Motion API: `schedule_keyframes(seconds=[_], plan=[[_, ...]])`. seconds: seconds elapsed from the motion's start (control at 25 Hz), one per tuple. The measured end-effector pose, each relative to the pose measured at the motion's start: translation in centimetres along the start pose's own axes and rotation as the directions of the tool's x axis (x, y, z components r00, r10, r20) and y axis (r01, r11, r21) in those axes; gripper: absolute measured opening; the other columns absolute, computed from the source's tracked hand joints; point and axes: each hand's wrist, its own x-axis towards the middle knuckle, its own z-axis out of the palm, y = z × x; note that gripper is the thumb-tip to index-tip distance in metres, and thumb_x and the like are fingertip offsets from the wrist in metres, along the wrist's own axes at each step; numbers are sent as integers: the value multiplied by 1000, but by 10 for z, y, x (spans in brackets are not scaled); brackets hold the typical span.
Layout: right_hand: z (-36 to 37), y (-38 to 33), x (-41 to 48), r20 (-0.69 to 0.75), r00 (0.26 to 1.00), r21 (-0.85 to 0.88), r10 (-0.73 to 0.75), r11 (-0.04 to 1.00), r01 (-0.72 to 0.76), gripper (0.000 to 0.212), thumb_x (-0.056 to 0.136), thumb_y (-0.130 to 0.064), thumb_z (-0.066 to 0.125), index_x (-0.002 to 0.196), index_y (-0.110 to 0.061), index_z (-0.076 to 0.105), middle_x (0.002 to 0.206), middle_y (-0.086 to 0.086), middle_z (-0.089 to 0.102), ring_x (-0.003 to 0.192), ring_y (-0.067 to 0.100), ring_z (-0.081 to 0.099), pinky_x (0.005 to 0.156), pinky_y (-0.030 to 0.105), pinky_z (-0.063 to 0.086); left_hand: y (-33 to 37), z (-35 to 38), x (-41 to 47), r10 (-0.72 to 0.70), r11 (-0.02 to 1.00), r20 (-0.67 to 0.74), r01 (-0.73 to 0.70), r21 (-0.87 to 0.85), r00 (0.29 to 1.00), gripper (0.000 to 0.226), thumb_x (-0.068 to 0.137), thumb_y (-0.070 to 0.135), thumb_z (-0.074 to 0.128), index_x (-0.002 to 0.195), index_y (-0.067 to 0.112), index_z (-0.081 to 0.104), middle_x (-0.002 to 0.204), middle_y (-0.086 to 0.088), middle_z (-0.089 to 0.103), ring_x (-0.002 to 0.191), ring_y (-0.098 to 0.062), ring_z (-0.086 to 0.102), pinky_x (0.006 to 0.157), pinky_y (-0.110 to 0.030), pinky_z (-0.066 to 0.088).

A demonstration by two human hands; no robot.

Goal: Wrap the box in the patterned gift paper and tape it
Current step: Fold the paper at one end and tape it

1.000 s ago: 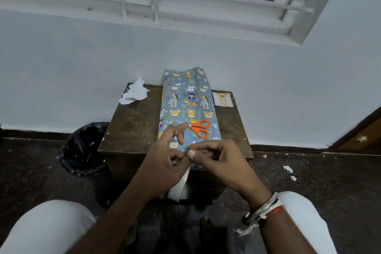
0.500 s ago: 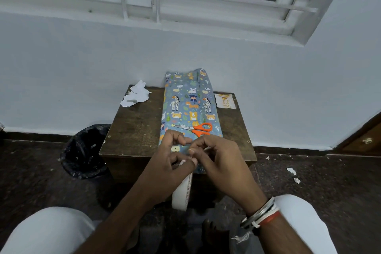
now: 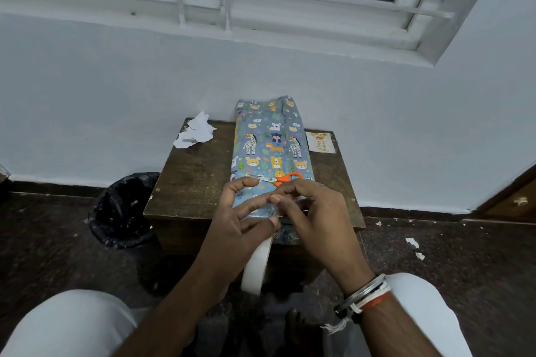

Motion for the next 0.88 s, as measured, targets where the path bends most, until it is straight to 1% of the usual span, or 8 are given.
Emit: schedule_keyframes(seconds=[0.08, 0.24, 0.4, 0.52, 0.6, 0.72, 0.8, 0.88], plan=[[2, 0, 0, -45, 999, 8, 12, 1000, -11, 3, 91, -19, 78, 94, -19, 80, 88, -16, 74, 84, 2, 70, 74, 13, 52, -1, -1, 1, -37, 998, -2, 37, -54, 999, 57, 88, -8, 69, 125, 31, 50, 119, -2, 76, 92, -25, 76, 80, -37, 57], [10, -1, -1, -119, 992, -72, -36, 997, 27, 7, 88, -22, 82, 94, -23, 81, 86, -20, 75, 80, -3, 70, 73, 17, 57, 2, -4, 5, -100, 986, -16, 97, -136, 995, 60, 72, 10, 77, 123, 30, 54, 116, -8, 76, 100, -31, 73, 85, -42, 55], [8, -5, 7, -183, 983, -131, 18, 990, -42, 30, 86, -41, 81, 111, -34, 66, 85, -16, 74, 75, -1, 70, 70, 24, 59, 7, -12, 8, -105, 987, 12, 106, -124, 994, 55, 87, -5, 68, 128, 26, 53, 119, -9, 75, 103, -30, 73, 85, -41, 55], [-6, 9, 24, -47, 998, -417, 52, 906, -67, 28, 94, -51, 67, 117, -36, 62, 101, -15, 74, 87, 10, 71, 74, 37, 58, 16, -22, 8, -93, 989, 33, 96, -115, 995, 49, 89, -3, 65, 130, 23, 57, 120, -9, 75, 100, -23, 75, 76, -33, 58], [-8, 17, 33, 82, 986, -595, 143, 801, -67, 32, 94, -53, 62, 124, -40, 60, 108, -11, 75, 96, 20, 71, 78, 39, 58, 20, -26, 10, -76, 991, 30, 79, -109, 997, 51, 84, 3, 70, 130, 25, 60, 120, -7, 75, 104, -20, 73, 81, -29, 57], [-2, 23, 40, 145, 970, -613, 195, 787, -67, 37, 95, -49, 60, 131, -44, 53, 112, -3, 74, 104, 27, 69, 83, 43, 59, 24, -31, 13, -53, 993, 41, 57, -104, 998, 63, 74, 7, 82, 131, 28, 64, 120, -5, 75, 116, -22, 69, 96, -36, 52], [-1, 23, 45, 154, 968, -593, 196, 802, -68, 32, 97, -48, 59, 129, -43, 57, 113, 0, 73, 104, 30, 68, 85, 42, 58, 24, -34, 15, -51, 993, 58, 56, -104, 997, 63, 73, 8, 78, 131, 29, 65, 123, -5, 74, 122, -23, 66, 104, -43, 48], [-5, 22, 52, 164, 963, -597, 214, 798, -76, 28, 98, -42, 62, 125, -34, 64, 113, 2, 73, 106, 30, 67, 85, 37, 56, 23, -38, 16, -55, 994, 82, 62, -92, 995, 59, 75, 11, 73, 131, 30, 67, 125, -4, 73, 124, -21, 65, 105, -40, 48]])
